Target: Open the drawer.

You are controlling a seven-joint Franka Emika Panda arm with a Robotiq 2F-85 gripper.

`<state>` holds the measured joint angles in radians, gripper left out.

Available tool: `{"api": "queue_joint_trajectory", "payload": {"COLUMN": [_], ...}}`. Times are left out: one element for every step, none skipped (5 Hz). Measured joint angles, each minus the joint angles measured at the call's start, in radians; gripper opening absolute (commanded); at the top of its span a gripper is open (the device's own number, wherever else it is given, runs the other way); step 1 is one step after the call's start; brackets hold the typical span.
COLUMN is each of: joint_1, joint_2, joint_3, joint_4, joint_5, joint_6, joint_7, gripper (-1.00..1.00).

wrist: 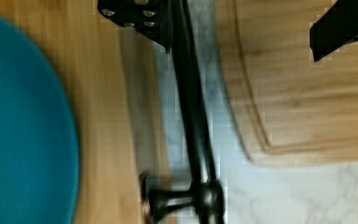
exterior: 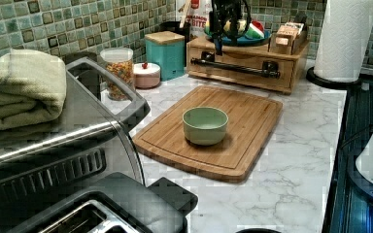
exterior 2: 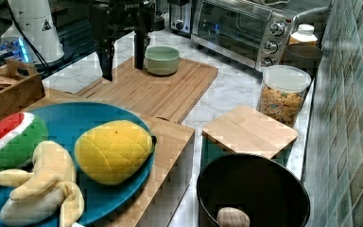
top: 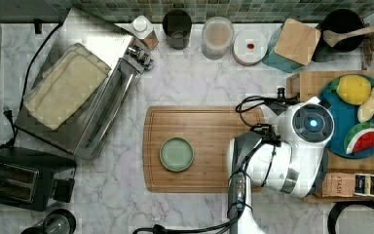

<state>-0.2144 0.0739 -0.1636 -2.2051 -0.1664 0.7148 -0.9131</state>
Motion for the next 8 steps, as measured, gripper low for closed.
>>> {"api": "queue_joint_trajectory", "payload": {"joint_1": [-0.012,-0.015,-0.016,-0.011,-0.007,-0.023,-0.035,-0.058], "joint_2": [0.017,0.040,0.061,0.079,0.106,0.137,0.159,0.174], "joint_3": [0.007,0.009,0.016,0.018,0.010,0.016,0.016,0.031], "joint_4": [0.000,0.000,-0.002,-0.004,-0.012,-0.014,-0.018,-0.023], "joint_5": [0.000,0.007,0.007,0.008,0.007,0.007,0.009,0.046], "joint_6": [0.097,0.152,0.159,0.156,0.175,0.212,0.223,0.263], "joint_7": [0.000,0.000,0.000,0.000,0.000,0.000,0.000,0.000], "gripper": [1.00,1.00,1.00,1.00,1.00,1.00,1.00,1.00]}}
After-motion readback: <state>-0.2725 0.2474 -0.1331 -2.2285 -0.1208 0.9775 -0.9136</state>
